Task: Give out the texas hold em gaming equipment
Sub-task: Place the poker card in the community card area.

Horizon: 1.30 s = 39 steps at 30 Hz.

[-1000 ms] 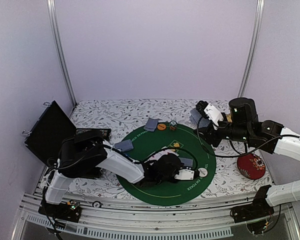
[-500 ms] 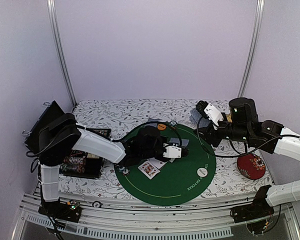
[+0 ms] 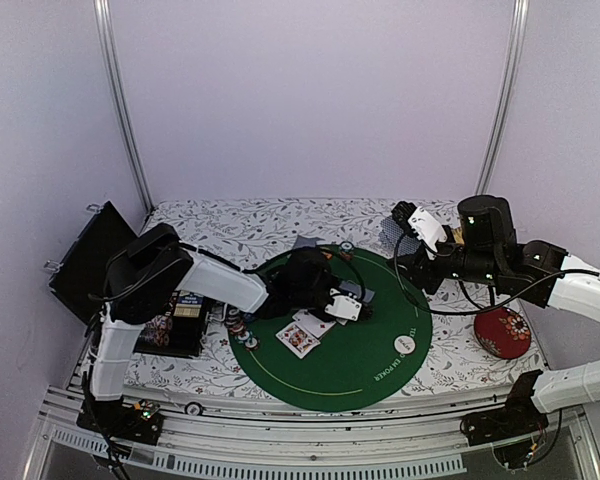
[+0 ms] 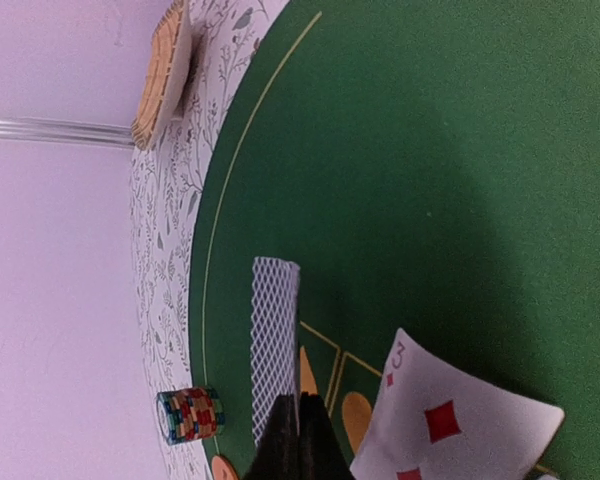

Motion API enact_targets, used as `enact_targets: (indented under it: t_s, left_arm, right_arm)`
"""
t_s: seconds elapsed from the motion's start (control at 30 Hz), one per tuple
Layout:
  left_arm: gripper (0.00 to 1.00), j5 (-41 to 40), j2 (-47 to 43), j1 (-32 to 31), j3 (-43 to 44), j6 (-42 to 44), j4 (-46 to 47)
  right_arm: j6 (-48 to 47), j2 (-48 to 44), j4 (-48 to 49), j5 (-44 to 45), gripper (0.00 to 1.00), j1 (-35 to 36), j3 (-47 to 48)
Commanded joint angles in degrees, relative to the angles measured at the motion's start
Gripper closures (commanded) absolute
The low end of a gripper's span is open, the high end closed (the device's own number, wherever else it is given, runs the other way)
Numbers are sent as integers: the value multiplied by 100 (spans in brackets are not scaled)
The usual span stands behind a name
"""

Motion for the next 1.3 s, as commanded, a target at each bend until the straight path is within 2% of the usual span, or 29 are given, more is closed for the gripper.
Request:
enact_targets:
  t_s: [0.0, 0.23, 0.4, 0.47, 0.77, 0.9, 1.13, 1.27]
  left_arm:
    - [100, 67, 264, 172, 262, 407, -368]
    - [100, -159, 471, 235, 558, 682, -692]
    - [100, -205, 443, 215, 357, 692, -300]
    - [97, -220, 411, 201, 276, 692, -122]
    - [68, -407, 32, 160, -256, 894, 565]
    - [61, -523, -166, 108, -482, 974, 798]
    - [56, -692, -706, 56, -968, 864, 1490]
    - [55, -702, -1253, 34, -1373, 299, 1916]
  right_arm:
    - [51, -123, 61, 7, 56, -28, 99]
    - [50, -134, 18, 3, 56, -28, 105]
    - [46, -117, 52, -10, 56, -21, 92]
    - [50, -106, 53, -19, 56, -27, 116]
    - [24, -79, 37, -19, 56, -28, 166]
    - [16, -29, 36, -19, 56, -26, 198]
    - [-11, 41, 42, -19, 56, -22, 221]
    - [-3, 63, 64, -36, 56, -25, 229]
